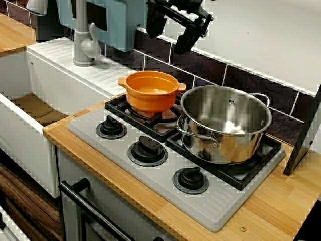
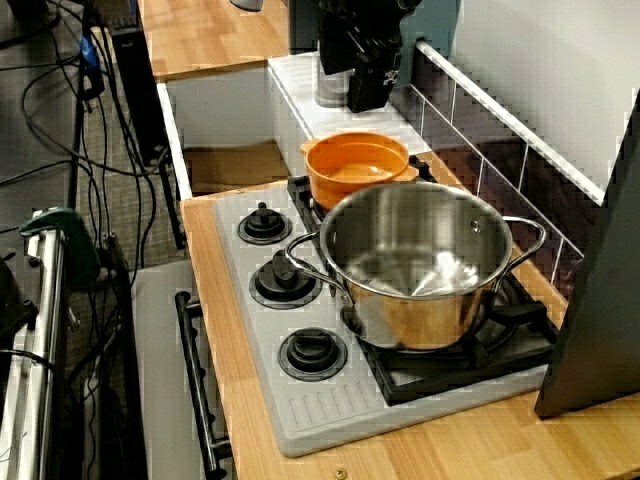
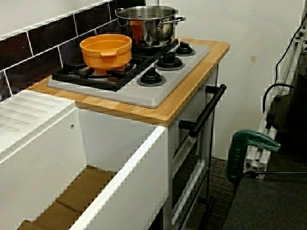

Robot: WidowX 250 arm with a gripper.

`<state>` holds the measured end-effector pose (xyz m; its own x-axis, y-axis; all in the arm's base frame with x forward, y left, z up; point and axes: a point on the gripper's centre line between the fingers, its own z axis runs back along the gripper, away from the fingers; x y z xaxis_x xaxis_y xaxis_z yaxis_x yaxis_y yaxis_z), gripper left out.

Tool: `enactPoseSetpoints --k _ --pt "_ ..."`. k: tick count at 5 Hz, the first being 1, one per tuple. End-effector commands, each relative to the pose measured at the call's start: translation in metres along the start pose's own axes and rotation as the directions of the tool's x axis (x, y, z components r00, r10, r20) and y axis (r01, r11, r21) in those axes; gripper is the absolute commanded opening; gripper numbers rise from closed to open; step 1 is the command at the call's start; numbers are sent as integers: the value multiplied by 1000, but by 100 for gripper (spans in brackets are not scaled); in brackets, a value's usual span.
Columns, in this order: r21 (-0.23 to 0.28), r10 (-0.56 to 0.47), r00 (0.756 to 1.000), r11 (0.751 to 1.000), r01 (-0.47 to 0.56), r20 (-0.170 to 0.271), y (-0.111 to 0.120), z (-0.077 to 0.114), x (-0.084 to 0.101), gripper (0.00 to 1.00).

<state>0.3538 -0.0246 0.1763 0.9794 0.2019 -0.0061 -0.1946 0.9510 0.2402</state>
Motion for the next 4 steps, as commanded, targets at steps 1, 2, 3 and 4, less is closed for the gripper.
enactPoseSetpoints --k 1,2,3,4 --pt "-64 349 936 934 -351 -43 19 20 1 100" --pt "-99 445 885 883 -459 -140 33 18 3 100" --pt "-235 466 879 847 -477 -102 42 24 6 100" --pt "-261 482 876 846 -465 2 36 23 12 100"
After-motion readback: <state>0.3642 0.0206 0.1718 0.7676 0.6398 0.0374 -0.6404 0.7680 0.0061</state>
